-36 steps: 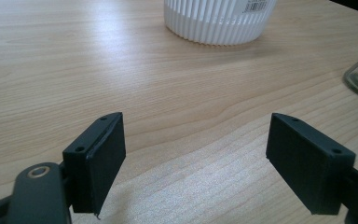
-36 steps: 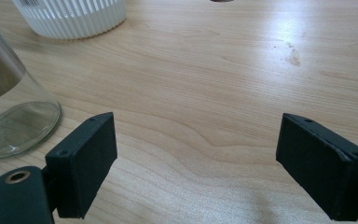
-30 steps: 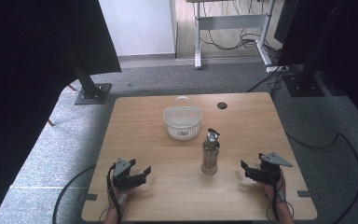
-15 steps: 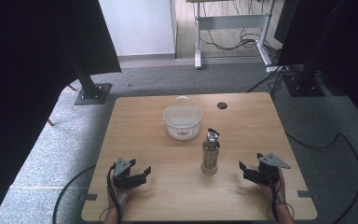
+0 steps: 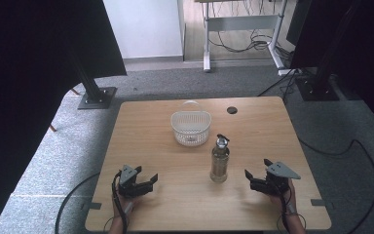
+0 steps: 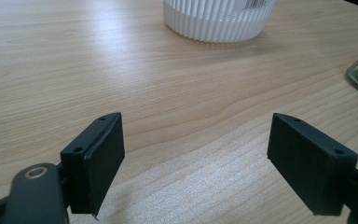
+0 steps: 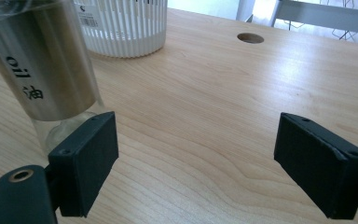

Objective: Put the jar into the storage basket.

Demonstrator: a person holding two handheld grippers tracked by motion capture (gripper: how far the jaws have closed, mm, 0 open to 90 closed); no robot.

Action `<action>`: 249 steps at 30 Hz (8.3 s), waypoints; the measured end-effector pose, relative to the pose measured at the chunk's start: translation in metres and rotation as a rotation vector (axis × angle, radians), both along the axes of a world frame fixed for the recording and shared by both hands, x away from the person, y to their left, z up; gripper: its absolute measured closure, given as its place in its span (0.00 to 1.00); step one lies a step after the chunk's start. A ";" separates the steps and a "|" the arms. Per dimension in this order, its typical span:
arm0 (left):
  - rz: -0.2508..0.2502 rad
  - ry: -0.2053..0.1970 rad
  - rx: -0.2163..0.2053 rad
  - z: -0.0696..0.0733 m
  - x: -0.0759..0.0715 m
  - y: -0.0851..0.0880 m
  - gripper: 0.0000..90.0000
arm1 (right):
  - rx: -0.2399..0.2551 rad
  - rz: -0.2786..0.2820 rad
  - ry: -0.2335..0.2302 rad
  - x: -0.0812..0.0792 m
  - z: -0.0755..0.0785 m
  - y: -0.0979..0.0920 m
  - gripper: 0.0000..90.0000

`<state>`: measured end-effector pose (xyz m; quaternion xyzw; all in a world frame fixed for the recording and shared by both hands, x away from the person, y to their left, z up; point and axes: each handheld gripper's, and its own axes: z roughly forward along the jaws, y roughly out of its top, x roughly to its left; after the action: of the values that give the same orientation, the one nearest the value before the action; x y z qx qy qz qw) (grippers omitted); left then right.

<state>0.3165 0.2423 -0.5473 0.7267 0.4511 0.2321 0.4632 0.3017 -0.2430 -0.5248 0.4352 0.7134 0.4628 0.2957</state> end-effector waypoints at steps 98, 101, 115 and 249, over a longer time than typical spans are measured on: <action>0.018 -0.006 0.016 0.000 0.000 -0.001 0.18 | 0.087 0.254 -0.080 0.004 0.043 0.083 0.16; 0.017 -0.006 0.016 0.000 0.000 -0.001 0.18 | 0.092 0.241 -0.082 0.007 0.042 0.085 0.17; 0.018 -0.006 0.025 0.000 0.000 -0.002 0.18 | 0.089 0.240 -0.080 0.022 0.037 0.093 0.25; 0.017 -0.007 0.021 0.000 0.000 -0.002 0.18 | 0.108 0.212 -0.179 0.072 0.124 0.119 0.36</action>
<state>0.3165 0.2401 -0.5472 0.7269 0.4532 0.2434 0.4550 0.3733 -0.1241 -0.4009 0.3298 0.7002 0.5661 0.2836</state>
